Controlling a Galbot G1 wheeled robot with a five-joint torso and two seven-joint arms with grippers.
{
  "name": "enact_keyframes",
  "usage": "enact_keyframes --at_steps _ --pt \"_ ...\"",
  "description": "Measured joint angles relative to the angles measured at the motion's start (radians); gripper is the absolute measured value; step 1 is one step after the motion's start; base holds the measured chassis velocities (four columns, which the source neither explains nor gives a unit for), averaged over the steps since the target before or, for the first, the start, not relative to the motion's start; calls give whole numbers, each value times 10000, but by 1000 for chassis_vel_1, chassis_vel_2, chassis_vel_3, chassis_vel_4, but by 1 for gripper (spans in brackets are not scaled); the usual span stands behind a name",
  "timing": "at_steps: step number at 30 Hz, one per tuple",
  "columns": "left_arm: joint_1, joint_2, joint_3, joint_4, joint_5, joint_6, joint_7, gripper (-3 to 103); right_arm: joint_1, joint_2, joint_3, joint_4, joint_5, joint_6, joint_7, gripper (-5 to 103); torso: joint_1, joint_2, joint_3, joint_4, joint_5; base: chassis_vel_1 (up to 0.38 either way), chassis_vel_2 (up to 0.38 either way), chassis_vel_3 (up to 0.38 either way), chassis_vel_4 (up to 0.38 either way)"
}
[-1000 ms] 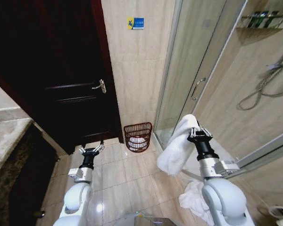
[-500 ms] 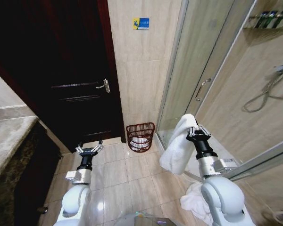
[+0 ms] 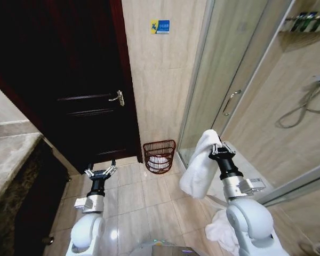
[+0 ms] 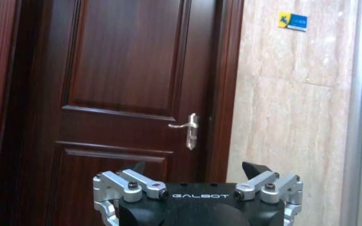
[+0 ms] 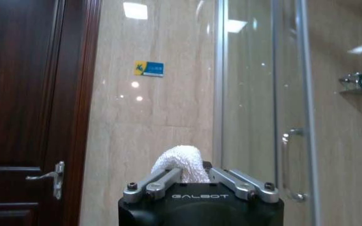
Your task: Discard the used towel into the hamper.
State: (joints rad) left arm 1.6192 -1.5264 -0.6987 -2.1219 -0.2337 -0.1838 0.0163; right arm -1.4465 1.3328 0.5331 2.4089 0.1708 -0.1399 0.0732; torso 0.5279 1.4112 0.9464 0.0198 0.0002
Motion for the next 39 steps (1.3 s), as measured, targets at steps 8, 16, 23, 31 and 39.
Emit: enact_keyframes --at_steps 8,16,23,31,39 --pt "-7 -117 149 50 259 -22 19 100 -237 99 60 79 -175 213 -2 4 -2 0 -2 0 -3 88 239 -82 -242" --pt "93 -202 178 -44 373 -79 39 100 -89 -5 266 63 187 215 233 4 -4 0 -3 1 -1 73 224 -71 -216" --pt "124 -198 168 -60 374 -107 41 100 -128 -20 406 28 288 194 222 4 5 -5 -1 2 -1 -4 120 18 -116" --pt "181 -262 197 -96 388 -57 59 100 112 -21 307 -24 254 95 189 4 -9 -2 -5 -2 -1 -10 -36 1 33" --pt "237 -267 183 -161 383 22 186 100 292 -38 225 -107 244 -14 127 4 -2 -3 -3 0 -2 3 15 5 0"
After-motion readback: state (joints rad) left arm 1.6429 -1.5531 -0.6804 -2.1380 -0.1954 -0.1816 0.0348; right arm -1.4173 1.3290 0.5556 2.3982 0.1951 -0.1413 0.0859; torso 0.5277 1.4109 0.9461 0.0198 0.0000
